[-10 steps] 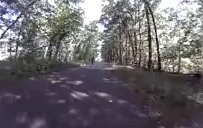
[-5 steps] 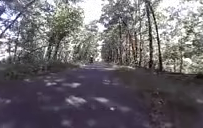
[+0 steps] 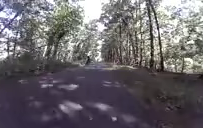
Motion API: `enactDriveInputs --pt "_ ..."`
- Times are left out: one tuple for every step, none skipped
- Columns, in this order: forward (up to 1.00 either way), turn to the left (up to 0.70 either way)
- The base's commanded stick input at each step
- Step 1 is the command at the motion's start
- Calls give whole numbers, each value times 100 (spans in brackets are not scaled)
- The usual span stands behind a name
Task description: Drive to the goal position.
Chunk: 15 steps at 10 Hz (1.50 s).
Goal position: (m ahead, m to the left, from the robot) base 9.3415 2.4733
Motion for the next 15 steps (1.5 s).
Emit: enactDriveInputs --pt "45 -27" --pt "45 -17" --pt "45 -4" --pt "45 0" --pt "45 0" --pt "45 0" --pt "45 0" --pt "45 0" --pt "45 0" --pt "45 0" --pt "45 0" --pt "45 0" --pt "45 0" --pt "45 0" --pt "45 0"
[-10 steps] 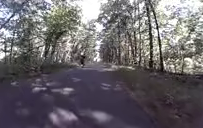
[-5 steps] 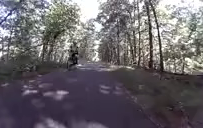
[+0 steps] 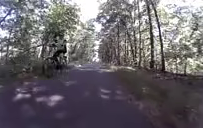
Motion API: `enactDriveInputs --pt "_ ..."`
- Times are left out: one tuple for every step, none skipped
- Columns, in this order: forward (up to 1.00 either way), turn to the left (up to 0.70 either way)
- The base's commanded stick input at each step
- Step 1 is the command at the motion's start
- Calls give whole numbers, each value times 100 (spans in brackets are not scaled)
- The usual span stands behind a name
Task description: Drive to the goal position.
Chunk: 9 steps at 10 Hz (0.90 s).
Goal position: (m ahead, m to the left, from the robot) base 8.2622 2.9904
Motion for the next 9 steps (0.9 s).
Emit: enactDriveInputs --pt "45 0" --pt "45 0" --pt "45 0" --pt "45 0" --pt "45 0" --pt "45 0" --pt "45 0" --pt "45 0" --pt "45 0"
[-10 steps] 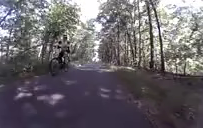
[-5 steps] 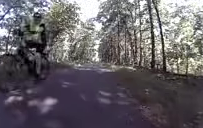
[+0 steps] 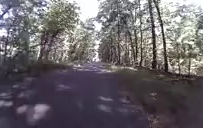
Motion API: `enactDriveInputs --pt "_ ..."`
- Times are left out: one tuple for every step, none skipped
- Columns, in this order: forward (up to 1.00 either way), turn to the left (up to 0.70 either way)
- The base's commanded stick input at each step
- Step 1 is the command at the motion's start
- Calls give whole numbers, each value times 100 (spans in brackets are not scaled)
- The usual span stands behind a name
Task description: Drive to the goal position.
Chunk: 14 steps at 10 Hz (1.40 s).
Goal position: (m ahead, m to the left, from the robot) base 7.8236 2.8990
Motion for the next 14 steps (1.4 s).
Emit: enactDriveInputs --pt "45 0" --pt "45 0" --pt "45 0" --pt "45 0" --pt "45 0" --pt "45 27" --pt "45 27" --pt "45 24" --pt "45 12" --pt "45 0" --pt "45 0" --pt "45 0" --pt "45 0" --pt "45 0"
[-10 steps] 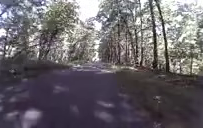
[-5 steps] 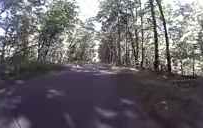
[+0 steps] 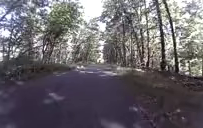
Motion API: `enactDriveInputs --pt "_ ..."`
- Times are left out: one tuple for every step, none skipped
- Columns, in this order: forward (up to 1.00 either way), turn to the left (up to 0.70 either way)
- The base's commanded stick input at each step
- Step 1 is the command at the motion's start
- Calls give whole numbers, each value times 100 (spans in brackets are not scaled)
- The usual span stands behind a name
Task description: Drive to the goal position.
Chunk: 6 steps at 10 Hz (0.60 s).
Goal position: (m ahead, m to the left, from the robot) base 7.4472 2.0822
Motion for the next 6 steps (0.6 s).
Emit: enactDriveInputs --pt "45 0" --pt "45 0" --pt "45 0" --pt "45 0" --pt "45 0" --pt "45 0"
